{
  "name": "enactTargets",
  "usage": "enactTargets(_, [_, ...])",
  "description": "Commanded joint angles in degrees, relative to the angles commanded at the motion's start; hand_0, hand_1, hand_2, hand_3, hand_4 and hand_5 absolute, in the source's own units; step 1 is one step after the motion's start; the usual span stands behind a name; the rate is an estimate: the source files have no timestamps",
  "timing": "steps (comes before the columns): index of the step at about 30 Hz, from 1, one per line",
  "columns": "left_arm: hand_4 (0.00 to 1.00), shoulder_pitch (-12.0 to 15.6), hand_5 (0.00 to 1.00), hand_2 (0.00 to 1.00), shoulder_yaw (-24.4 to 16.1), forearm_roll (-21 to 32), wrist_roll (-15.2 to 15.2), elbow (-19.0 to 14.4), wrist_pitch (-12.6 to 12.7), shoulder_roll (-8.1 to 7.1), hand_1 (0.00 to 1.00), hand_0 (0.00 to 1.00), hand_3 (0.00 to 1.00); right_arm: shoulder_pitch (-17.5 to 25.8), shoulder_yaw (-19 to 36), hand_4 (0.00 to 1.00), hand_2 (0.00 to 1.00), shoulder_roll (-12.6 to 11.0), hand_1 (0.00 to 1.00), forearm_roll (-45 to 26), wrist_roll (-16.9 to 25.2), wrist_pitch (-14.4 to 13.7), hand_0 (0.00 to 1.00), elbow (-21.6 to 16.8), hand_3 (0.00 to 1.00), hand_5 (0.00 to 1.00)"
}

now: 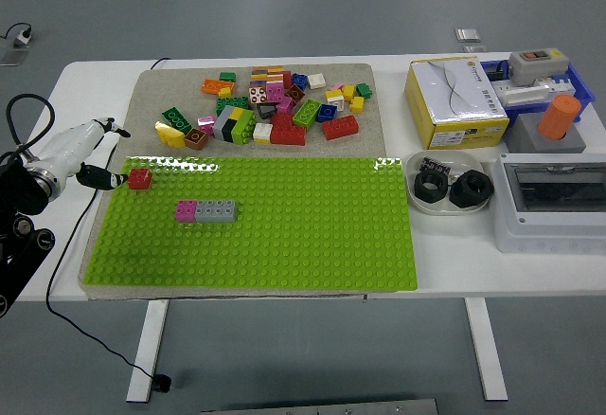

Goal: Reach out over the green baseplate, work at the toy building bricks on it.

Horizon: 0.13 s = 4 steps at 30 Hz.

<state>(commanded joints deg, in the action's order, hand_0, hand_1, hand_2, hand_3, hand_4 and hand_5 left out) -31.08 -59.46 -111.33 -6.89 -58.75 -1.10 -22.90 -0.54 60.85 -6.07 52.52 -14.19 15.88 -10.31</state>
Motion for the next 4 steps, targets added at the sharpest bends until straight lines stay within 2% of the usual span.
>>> enactTargets(1, [0.774, 0.0, 0.017, 0.994, -0.31, -0.1, 0.08, -0.02, 0.09, 0.32, 0.975, 0.967, 0.747, -0.05, 0.89, 0.553, 0.824, -0.01, 0.681, 0.27, 0.15, -0.19, 0.631, 0.0, 0.97, 0.998])
enactTargets(4, [0.774, -0.04, 0.017, 0.994, -0.83, -0.23, 0.28, 0.1, 0.26, 1.03, 0.975, 0.967, 0.747, -0.16, 2.33, 0.553, 0.824, -0.08, 0.681, 0.9, 0.55, -0.55, 0.631, 0.0, 0.97, 0.998])
